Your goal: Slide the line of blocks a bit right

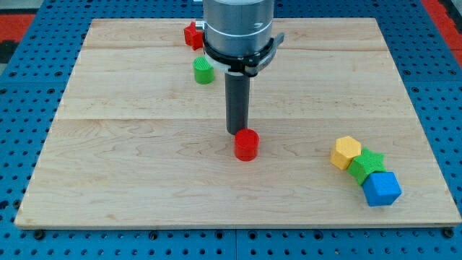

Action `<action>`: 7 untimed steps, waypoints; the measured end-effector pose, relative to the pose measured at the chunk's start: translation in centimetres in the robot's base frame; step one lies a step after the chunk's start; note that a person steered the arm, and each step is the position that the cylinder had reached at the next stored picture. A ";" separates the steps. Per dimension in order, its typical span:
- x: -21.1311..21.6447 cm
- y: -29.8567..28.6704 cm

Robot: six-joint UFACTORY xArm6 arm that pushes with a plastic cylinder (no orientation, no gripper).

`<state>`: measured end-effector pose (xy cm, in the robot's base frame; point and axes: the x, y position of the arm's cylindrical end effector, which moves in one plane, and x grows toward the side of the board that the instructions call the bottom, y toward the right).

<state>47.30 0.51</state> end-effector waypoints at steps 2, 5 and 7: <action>3.3 -0.2; -1.1 7.6; -1.0 15.1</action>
<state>46.34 15.58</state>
